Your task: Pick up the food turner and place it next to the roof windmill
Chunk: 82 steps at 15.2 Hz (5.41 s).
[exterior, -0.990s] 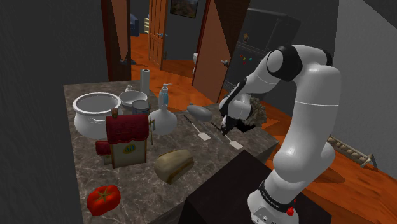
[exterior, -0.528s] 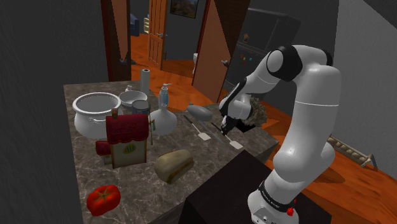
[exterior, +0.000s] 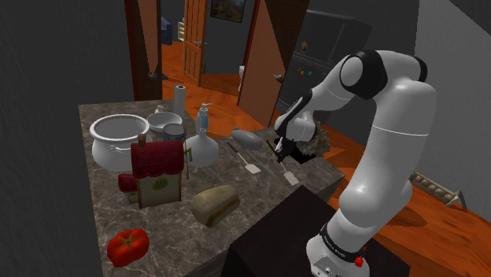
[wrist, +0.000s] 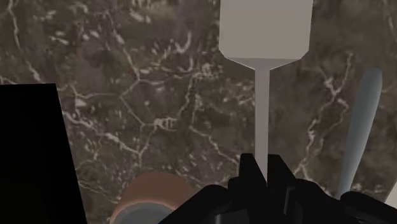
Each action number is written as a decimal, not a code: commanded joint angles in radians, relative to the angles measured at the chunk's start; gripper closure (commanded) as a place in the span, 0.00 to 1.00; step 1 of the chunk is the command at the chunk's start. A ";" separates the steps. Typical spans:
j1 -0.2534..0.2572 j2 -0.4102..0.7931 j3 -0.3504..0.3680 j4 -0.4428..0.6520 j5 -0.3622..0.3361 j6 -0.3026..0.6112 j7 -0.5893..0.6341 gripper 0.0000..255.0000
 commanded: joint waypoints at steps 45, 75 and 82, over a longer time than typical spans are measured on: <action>0.051 -0.501 -0.077 0.159 -0.370 -0.620 0.284 1.00; 0.148 -0.709 0.162 0.188 -0.365 -0.862 0.608 1.00; 0.214 -0.723 0.290 0.172 -0.323 -0.864 0.781 1.00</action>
